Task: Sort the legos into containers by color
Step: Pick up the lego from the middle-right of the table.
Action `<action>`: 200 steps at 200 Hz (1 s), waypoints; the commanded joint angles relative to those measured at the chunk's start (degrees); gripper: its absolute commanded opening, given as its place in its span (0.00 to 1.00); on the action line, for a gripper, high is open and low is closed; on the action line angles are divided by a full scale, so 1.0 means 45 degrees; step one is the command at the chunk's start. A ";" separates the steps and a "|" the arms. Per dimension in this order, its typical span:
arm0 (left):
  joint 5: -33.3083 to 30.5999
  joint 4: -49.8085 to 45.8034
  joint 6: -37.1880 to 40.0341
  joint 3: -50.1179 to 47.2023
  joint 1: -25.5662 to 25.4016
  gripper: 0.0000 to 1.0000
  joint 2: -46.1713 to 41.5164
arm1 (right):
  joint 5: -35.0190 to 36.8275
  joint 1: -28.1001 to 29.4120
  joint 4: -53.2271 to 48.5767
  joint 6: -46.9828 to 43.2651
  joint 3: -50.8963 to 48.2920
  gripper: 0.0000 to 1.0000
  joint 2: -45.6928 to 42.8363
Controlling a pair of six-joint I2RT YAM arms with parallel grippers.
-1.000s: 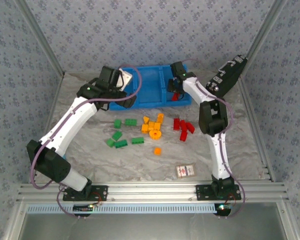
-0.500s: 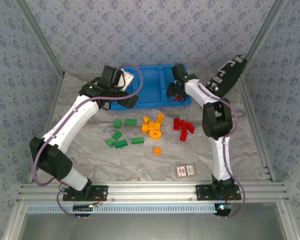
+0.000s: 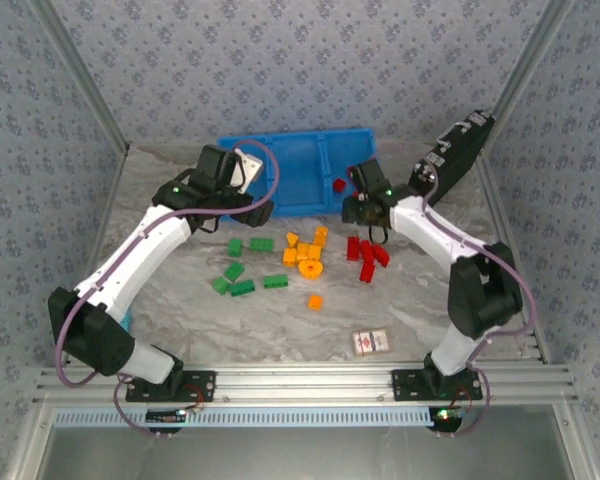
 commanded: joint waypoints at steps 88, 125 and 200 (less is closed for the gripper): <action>0.0702 0.0478 -0.0090 -0.0716 -0.0076 1.00 -0.1295 | 0.1279 0.1901 -0.0512 0.4303 -0.5241 0.66 -0.3458; 0.0655 0.0635 -0.0276 -0.1108 -0.0076 1.00 -0.1857 | 0.0207 0.1333 0.1082 0.4812 -0.6457 0.68 -0.3378; 0.0234 0.0376 -0.0019 -0.1199 -0.0076 1.00 -0.2088 | -0.0146 0.0769 0.2402 0.4708 -0.6602 0.68 -0.2069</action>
